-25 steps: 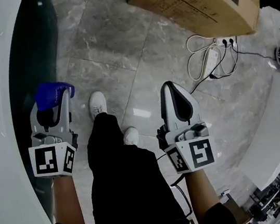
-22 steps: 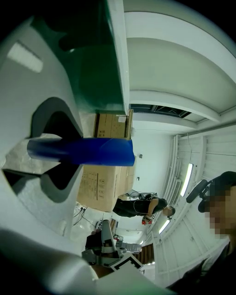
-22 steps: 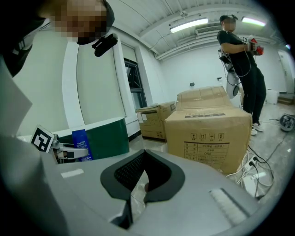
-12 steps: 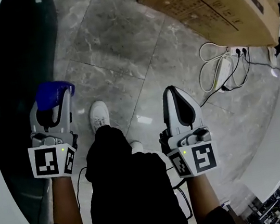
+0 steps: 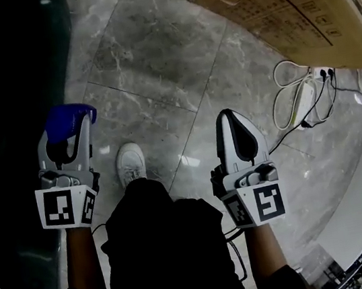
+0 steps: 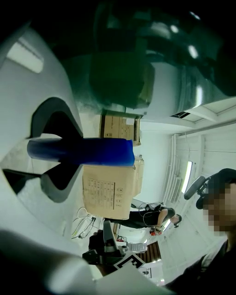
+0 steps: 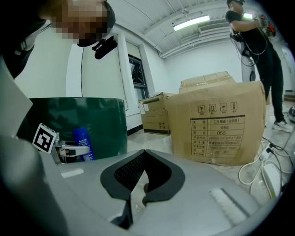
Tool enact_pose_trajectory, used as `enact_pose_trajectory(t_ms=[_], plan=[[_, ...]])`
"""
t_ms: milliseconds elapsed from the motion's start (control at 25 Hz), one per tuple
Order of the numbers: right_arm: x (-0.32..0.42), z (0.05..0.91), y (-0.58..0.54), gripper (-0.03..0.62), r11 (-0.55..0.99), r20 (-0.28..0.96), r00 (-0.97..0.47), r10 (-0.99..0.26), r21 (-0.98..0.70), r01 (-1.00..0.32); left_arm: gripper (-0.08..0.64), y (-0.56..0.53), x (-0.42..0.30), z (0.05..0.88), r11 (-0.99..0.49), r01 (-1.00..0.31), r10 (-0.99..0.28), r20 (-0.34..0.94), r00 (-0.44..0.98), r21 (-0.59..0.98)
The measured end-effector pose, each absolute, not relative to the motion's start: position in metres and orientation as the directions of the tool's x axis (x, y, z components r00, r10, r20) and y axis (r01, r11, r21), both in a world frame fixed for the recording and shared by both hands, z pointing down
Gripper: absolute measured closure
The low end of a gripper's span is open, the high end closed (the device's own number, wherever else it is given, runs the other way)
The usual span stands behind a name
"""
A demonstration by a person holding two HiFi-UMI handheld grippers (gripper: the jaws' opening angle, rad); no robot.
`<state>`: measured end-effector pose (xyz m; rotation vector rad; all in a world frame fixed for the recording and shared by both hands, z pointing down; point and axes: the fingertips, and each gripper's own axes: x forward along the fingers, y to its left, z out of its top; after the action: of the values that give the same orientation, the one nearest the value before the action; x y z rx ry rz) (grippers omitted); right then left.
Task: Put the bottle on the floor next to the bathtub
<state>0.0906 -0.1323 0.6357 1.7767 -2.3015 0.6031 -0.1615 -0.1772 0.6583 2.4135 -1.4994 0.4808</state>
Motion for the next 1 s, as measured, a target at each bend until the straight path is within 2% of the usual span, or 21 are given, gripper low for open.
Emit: enact_pose_trajectory(t_ms=[400,1000], plan=[[0.101,0.685,-0.131,0.566,0.246,0.344,-0.29,-0.893,-0.166,-0.955,0.393,-0.183,-0.159,0.704,-0.45,-0.893,-0.822,0.388,0.417,0.006],[0.119,0.756,-0.118,0.566,0.193,0.413,-0.274,-0.868,-0.226,-0.955,0.393,-0.178,-0.151,0.782,-0.466,-0.883,-0.825,0.38,0.417,-0.044]])
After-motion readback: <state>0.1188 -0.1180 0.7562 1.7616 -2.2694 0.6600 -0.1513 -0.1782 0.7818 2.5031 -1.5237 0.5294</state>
